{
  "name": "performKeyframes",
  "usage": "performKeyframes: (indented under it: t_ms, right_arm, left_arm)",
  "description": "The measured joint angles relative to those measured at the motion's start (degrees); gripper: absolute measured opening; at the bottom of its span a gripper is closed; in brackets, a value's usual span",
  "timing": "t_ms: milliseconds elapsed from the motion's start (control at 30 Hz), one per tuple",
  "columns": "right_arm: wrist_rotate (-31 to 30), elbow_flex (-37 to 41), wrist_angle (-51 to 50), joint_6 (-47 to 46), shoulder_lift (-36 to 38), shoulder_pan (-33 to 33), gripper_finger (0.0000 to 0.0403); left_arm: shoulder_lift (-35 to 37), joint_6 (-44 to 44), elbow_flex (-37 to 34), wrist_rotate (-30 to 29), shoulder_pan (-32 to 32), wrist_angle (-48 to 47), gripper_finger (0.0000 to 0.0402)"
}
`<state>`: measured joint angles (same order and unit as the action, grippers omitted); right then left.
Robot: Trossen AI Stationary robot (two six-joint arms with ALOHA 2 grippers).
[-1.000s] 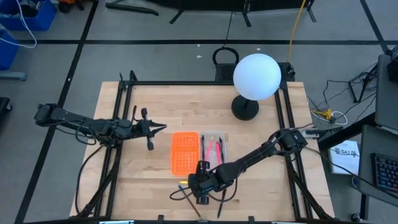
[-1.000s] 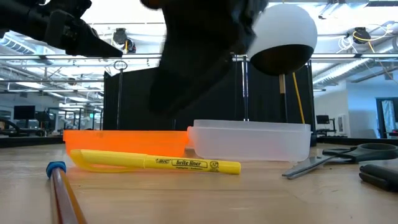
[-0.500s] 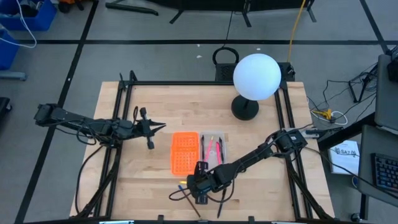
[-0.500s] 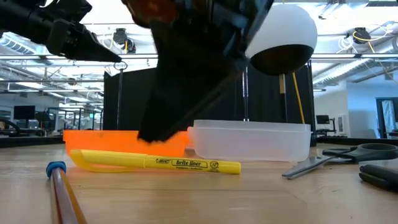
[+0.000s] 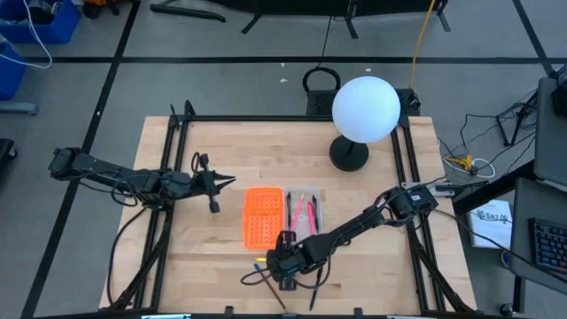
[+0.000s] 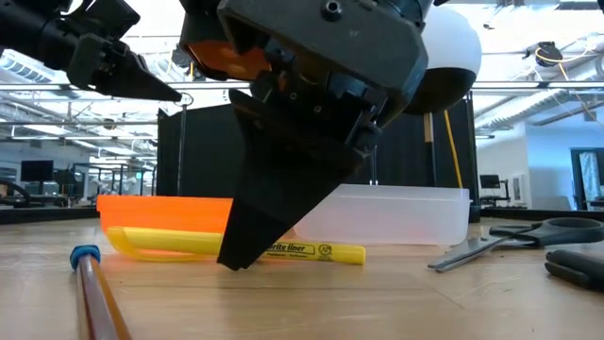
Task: Pick & place school supplies into a supply box
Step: Put the yellow highlighter into the orange supply box
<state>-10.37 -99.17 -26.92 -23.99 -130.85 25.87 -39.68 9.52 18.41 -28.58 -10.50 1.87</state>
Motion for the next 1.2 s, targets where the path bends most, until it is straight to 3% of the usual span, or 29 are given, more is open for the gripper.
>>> performKeyframes:
  t_ms: [233,667,1033,1200]
  right_arm:
    - [0.99,0.16,4.07,-1.17,-0.23,0.0,0.0025]
    - [0.88,0.3,4.49,-4.95,3.58,0.72,0.0026]
    - [-20.55,0.25,-2.08,-9.54,16.22,4.76,0.0026]
    - [-30.75,0.21,-4.53,-23.0,20.6,5.46,0.0029]
  left_arm:
    - [0.0,0.02,0.0,0.0,0.0,-0.37,0.0031]
    - [0.0,1.48,0.0,0.04,0.0,-0.36,0.0031]
    - [0.0,2.36,0.0,0.02,-0.01,-0.35,0.0031]
    - [0.04,3.8,0.0,-4.02,0.04,1.31,0.0031]
